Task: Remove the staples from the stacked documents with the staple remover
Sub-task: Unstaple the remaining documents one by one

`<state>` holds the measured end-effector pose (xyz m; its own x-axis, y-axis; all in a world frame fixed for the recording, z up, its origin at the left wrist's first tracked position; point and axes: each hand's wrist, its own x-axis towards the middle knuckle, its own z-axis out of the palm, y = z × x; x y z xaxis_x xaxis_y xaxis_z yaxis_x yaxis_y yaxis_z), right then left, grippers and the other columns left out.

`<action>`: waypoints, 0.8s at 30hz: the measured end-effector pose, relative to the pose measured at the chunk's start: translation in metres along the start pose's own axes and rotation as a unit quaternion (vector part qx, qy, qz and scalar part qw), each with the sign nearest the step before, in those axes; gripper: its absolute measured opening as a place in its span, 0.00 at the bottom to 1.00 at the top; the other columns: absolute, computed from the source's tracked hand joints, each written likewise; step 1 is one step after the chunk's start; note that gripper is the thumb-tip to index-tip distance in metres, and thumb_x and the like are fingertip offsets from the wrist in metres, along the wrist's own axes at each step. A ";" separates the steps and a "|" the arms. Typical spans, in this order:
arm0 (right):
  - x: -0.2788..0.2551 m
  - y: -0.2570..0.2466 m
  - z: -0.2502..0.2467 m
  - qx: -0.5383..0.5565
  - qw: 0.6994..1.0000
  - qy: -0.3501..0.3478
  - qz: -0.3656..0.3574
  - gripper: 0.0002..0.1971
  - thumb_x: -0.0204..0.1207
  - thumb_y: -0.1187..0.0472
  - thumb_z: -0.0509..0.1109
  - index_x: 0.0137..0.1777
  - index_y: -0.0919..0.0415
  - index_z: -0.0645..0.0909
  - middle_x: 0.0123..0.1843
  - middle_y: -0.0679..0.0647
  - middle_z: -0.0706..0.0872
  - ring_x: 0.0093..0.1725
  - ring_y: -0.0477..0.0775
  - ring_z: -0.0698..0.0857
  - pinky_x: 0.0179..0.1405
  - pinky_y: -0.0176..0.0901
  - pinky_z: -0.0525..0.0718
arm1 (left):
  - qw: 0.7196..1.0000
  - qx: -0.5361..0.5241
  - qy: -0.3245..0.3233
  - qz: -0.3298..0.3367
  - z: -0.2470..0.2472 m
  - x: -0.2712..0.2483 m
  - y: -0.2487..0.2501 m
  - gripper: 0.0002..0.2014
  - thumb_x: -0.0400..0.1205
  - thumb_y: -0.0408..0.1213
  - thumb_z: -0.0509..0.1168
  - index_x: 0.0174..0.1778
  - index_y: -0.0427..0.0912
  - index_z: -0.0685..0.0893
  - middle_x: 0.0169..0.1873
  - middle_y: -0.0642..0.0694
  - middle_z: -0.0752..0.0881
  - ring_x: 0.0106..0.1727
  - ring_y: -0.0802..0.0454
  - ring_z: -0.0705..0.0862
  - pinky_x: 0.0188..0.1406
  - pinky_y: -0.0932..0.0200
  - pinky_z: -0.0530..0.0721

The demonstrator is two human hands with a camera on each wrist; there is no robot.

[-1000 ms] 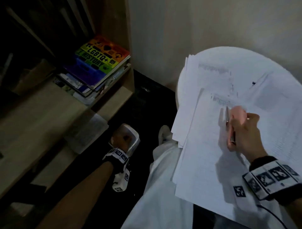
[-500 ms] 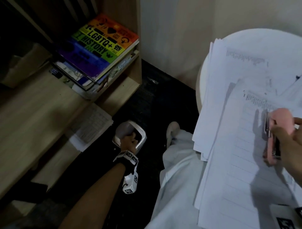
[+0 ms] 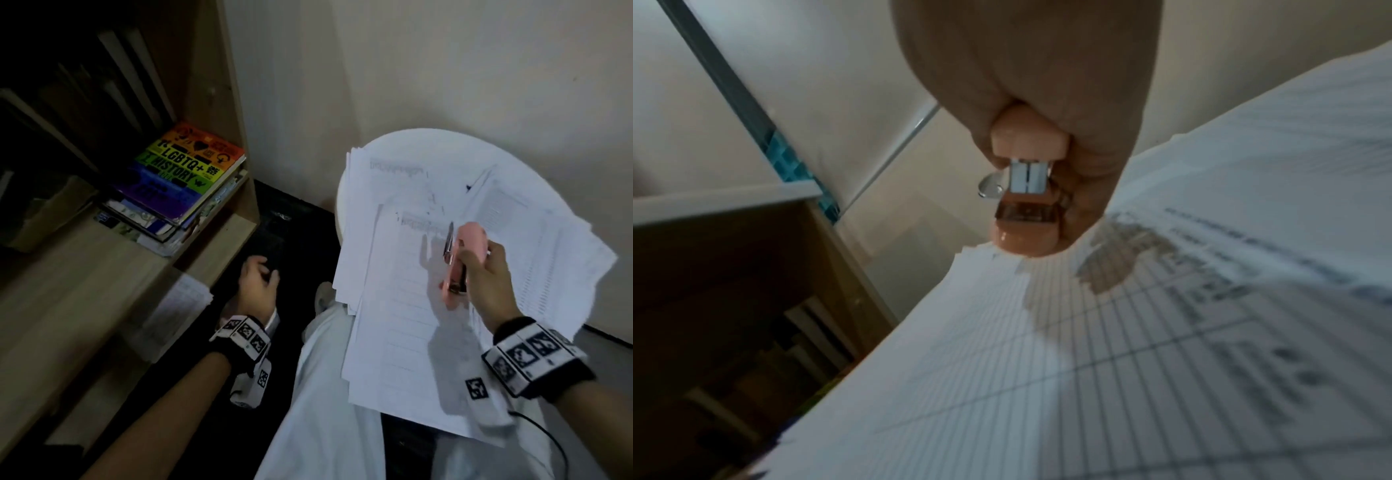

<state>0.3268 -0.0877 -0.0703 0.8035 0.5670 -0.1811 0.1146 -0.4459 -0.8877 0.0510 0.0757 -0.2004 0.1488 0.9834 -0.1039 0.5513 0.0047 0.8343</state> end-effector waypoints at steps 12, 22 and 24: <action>-0.015 0.043 -0.076 -0.011 0.994 0.014 0.112 0.09 0.64 0.70 0.78 0.39 0.70 0.80 0.34 0.62 0.81 0.29 0.58 0.79 0.27 0.43 0.80 | 0.970 0.054 -0.221 0.080 0.052 -0.066 0.167 0.35 0.80 0.40 0.69 0.76 0.31 0.58 0.71 0.36 0.61 0.74 0.41 0.61 0.76 0.52 0.62; -0.014 0.043 -0.070 0.012 0.996 -0.038 0.075 0.14 0.65 0.72 0.78 0.49 0.74 0.80 0.43 0.66 0.84 0.36 0.58 0.85 0.24 0.39 0.82 | 0.982 -0.023 -0.173 0.070 0.077 -0.065 0.161 0.25 0.79 0.28 0.65 0.72 0.40 0.68 0.55 0.43 0.79 0.62 0.42 0.76 0.67 0.44 0.76; -0.013 0.043 -0.070 0.019 0.996 -0.038 0.078 0.14 0.66 0.72 0.77 0.50 0.74 0.80 0.43 0.65 0.84 0.35 0.57 0.85 0.23 0.40 0.82 | 0.980 -0.002 -0.182 0.083 0.078 -0.064 0.158 0.16 0.80 0.33 0.65 0.64 0.39 0.77 0.54 0.39 0.81 0.61 0.37 0.78 0.64 0.42 0.78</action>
<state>0.3622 -0.1629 -0.0760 0.7632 0.5447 -0.3475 -0.0310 -0.5064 -0.8618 0.1924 -0.0003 -0.1039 0.5188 0.8411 -0.1531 0.4926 -0.1478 0.8576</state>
